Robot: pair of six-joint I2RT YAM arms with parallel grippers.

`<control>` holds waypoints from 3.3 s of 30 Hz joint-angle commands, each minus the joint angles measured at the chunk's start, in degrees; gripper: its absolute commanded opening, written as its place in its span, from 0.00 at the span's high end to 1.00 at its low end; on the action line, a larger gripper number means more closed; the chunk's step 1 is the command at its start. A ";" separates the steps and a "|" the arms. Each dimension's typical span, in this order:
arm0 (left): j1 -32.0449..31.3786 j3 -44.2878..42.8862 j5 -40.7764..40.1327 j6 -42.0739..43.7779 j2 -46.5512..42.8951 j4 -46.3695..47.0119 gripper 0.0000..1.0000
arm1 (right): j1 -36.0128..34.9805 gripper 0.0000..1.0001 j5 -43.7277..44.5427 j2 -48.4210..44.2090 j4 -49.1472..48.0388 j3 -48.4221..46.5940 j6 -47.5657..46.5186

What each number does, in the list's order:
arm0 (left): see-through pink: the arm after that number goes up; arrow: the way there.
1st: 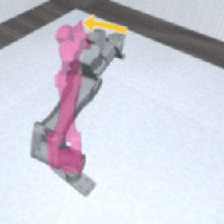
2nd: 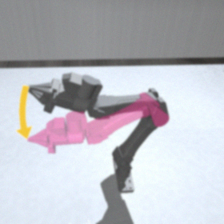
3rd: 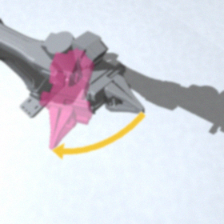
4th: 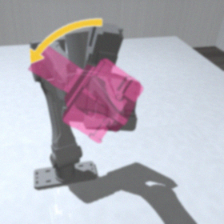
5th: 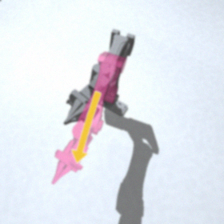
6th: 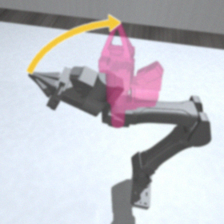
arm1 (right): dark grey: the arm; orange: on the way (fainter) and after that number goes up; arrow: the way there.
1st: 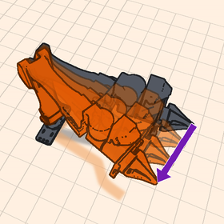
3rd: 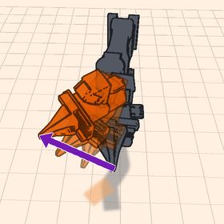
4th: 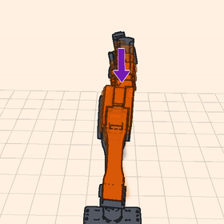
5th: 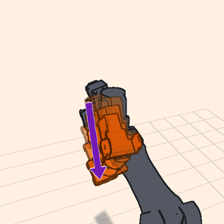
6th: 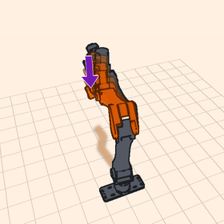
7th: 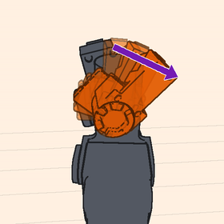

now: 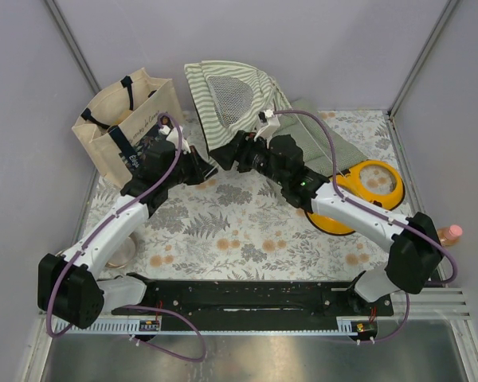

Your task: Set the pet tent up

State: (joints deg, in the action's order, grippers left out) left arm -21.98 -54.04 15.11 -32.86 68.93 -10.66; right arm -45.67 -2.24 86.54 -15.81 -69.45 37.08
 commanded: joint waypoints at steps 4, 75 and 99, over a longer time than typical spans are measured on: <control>-0.26 -1.68 1.41 0.87 0.77 -3.14 1.00 | -1.96 0.25 -4.17 -3.57 -0.09 4.49 1.94; -0.17 7.45 5.28 14.93 -5.91 -5.96 1.00 | 2.16 1.00 16.83 -7.27 -8.09 -3.49 -1.22; -0.26 15.28 5.98 22.23 -11.45 0.64 1.00 | 5.15 1.00 20.08 -5.42 -10.64 -7.63 -3.16</control>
State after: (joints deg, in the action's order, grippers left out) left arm -23.03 -42.52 23.14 -13.26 57.56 4.38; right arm -46.72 2.35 83.94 -11.31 -70.89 38.85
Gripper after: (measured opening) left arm 0.076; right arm 0.033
